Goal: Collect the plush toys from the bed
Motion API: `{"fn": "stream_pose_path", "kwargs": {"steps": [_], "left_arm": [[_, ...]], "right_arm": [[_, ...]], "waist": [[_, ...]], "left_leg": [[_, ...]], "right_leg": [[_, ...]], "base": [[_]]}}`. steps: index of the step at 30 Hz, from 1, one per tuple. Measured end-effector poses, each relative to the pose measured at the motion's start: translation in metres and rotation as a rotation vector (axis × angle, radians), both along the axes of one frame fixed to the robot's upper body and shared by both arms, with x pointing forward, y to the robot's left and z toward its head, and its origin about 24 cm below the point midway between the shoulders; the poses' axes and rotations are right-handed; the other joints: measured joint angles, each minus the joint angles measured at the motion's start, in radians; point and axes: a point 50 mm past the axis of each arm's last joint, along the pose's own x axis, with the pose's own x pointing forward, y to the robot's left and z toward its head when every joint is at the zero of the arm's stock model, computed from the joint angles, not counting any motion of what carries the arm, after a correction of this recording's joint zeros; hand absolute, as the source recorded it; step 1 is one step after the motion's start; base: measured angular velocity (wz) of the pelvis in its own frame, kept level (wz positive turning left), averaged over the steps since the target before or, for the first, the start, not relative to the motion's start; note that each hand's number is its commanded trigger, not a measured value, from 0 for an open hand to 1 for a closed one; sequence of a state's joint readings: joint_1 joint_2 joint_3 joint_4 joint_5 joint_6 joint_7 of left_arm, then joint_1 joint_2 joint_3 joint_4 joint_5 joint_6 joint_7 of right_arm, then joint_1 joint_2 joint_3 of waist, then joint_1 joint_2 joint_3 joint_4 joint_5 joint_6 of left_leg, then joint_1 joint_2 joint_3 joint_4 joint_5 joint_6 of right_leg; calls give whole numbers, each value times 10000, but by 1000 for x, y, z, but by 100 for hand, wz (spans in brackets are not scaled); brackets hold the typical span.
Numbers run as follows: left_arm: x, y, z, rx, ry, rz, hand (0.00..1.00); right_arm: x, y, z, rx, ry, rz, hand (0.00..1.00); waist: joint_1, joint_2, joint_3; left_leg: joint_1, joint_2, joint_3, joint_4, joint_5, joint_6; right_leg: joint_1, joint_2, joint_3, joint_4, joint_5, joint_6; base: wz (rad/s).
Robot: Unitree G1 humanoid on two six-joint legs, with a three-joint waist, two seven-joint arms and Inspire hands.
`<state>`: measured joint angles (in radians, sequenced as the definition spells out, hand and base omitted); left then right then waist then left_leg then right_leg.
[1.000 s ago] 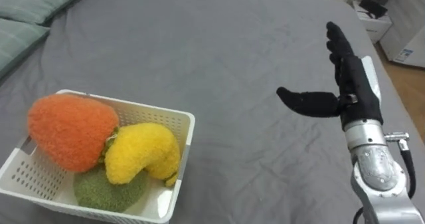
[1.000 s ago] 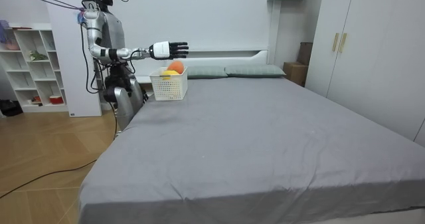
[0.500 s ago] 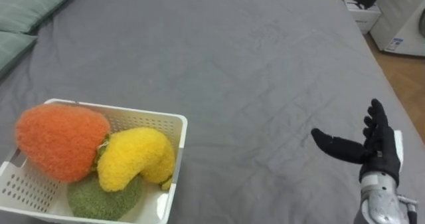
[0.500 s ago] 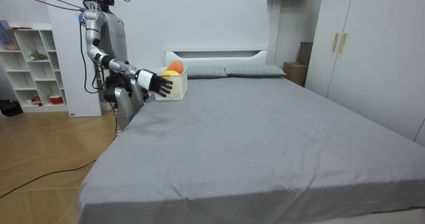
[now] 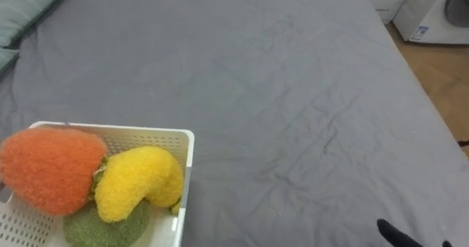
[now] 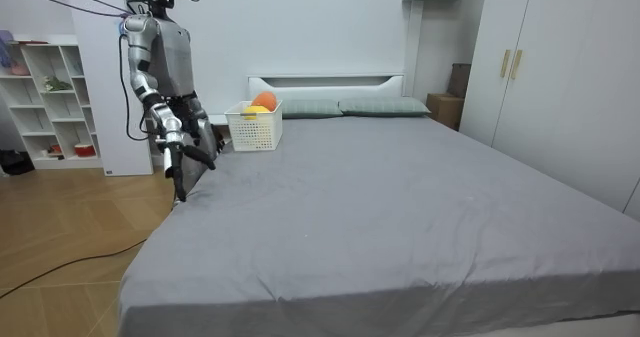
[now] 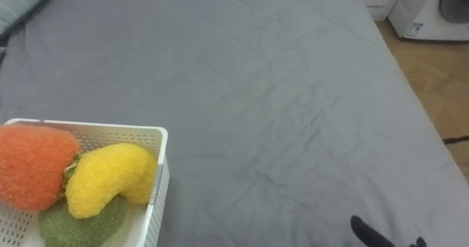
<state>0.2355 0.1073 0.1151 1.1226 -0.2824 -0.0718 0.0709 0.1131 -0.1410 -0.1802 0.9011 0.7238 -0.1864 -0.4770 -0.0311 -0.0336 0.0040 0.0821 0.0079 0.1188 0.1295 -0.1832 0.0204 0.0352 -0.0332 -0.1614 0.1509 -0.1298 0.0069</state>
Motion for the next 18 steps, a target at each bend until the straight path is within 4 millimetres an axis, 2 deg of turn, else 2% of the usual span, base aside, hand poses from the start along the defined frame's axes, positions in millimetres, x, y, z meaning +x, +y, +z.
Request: {"fn": "stream_pose_path", "kwargs": {"steps": [7,9,12,14,18], "left_arm": [[-5,-3,-1,-90,169,72,0],[-8,-4,-1,-113,235,8,0],[-9,-4,-2,-194,301,-61,0],[-9,-5,-2,-260,365,-26,0],[-9,-6,-3,-319,454,14,0]], "right_arm": [[-52,3,-20,592,1775,-1247,0],[-65,5,-23,778,2220,-1323,0],[-91,13,-32,1364,3280,-789,0],[-107,23,-36,2005,3900,-137,0],[-111,36,-42,2800,4503,1675,0]], "waist": [[-115,123,-40],[-175,161,-7],[-279,172,-34],[-232,185,-17],[-123,207,-9]], "left_leg": [[28,3,5,11,-3,-3],[25,1,1,10,-7,-7],[31,-2,-148,15,-18,-8],[114,3,-118,2,-21,-13],[184,14,-64,5,-77,-24]], "right_leg": [[31,-1,20,38,-28,0],[15,1,38,41,-48,10],[63,-3,-37,25,-78,5],[148,2,-43,18,-90,0],[153,16,-22,14,-121,4]], "base": [[0],[0],[7],[0],[-4]]}}
